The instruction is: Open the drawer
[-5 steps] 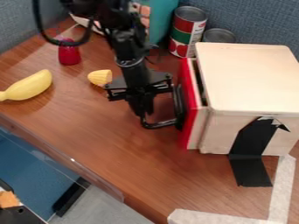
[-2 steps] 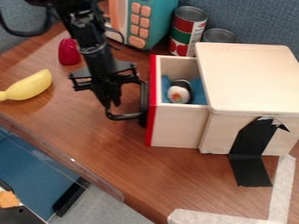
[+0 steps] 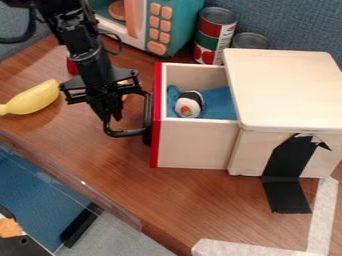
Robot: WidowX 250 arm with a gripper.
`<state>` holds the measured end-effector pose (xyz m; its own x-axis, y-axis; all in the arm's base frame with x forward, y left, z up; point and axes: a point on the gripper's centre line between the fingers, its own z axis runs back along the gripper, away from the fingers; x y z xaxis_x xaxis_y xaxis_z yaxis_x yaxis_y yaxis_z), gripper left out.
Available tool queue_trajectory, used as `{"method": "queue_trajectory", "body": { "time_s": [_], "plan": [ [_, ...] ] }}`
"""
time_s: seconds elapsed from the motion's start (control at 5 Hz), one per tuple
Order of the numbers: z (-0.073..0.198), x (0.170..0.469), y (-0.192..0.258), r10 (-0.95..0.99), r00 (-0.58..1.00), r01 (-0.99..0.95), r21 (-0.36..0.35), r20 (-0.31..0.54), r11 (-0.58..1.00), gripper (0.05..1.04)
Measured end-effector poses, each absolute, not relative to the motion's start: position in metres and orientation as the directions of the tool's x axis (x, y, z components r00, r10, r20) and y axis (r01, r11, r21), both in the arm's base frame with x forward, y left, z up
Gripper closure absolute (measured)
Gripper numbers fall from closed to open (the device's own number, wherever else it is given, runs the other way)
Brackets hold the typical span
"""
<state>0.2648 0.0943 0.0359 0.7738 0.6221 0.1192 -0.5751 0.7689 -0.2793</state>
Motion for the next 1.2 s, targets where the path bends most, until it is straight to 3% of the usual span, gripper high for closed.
{"method": "queue_trajectory", "body": {
  "time_s": [0.4,0.6,0.8,1.0,1.2],
  "plan": [
    [0.034,0.259,0.097,0.613,0.782,-0.568,-0.272,0.117,0.777,0.901],
    [0.035,0.257,0.099,0.592,0.798,-0.552,-0.257,0.112,0.793,0.663],
    [0.039,0.257,0.096,0.576,0.811,-0.535,-0.267,0.103,0.802,0.348],
    [0.061,0.26,0.093,0.517,0.846,-0.469,-0.28,0.132,0.838,0.098],
    [0.09,0.266,0.08,0.424,0.898,-0.374,-0.298,0.122,0.878,0.077]
  ]
}}
